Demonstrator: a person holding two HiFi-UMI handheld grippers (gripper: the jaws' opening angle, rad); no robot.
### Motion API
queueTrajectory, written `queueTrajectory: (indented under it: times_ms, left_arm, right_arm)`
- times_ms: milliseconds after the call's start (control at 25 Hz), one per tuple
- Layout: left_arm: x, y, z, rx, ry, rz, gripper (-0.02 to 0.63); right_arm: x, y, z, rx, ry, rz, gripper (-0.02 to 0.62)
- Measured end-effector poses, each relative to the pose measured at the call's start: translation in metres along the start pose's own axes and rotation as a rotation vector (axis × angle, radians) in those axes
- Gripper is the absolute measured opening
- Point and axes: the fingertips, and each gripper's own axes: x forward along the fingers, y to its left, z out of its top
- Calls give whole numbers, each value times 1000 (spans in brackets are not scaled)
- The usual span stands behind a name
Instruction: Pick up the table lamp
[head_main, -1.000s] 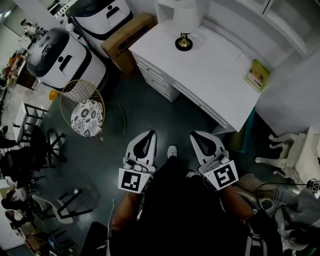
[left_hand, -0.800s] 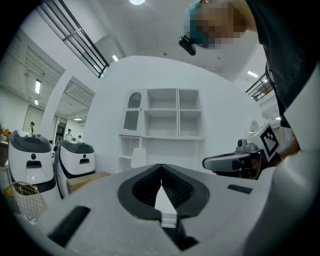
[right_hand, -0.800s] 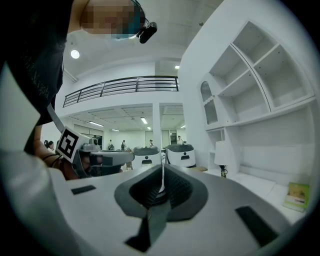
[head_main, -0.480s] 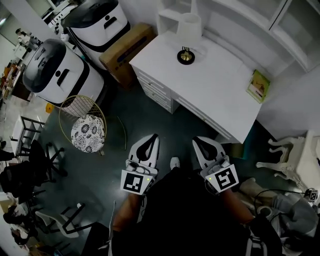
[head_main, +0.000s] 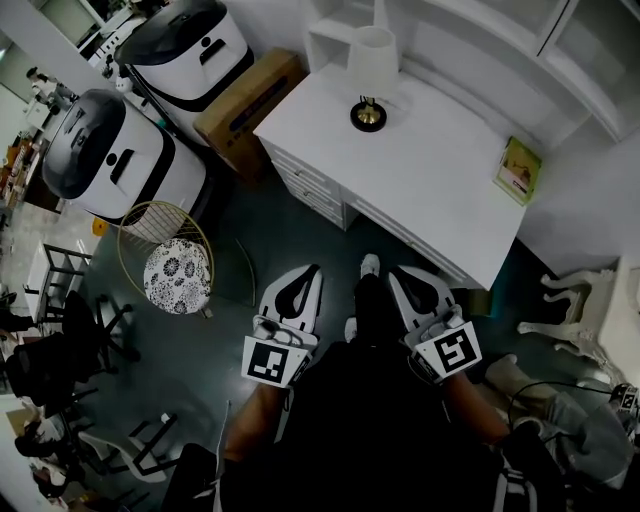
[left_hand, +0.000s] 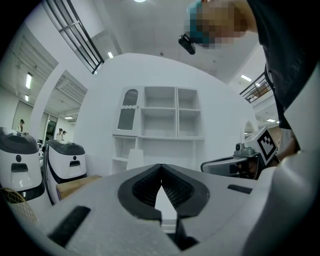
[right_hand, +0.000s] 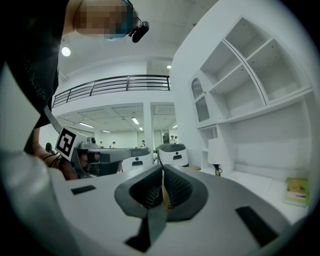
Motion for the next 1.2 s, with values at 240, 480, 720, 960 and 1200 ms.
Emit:
queueTrajectory:
  times_ms: [240, 480, 720, 960, 1200]
  left_arm:
    - [29, 17, 3, -14, 24, -7, 17]
    - [69, 34, 0, -13, 41, -36, 17]
    - [110, 50, -4, 15, 44, -37, 17]
    - [133, 84, -4, 1, 77, -13, 17]
    - [171, 109, 0, -9, 85, -4, 17]
  right_arm:
    - [30, -23, 2, 7, -1, 3, 31]
    - [60, -50, 0, 25, 17, -7, 31]
    - [85, -86, -8, 62, 1, -36, 31]
    - [128, -109, -9, 83, 33, -3, 31]
    - [161, -137, -9, 103, 55, 24, 31]
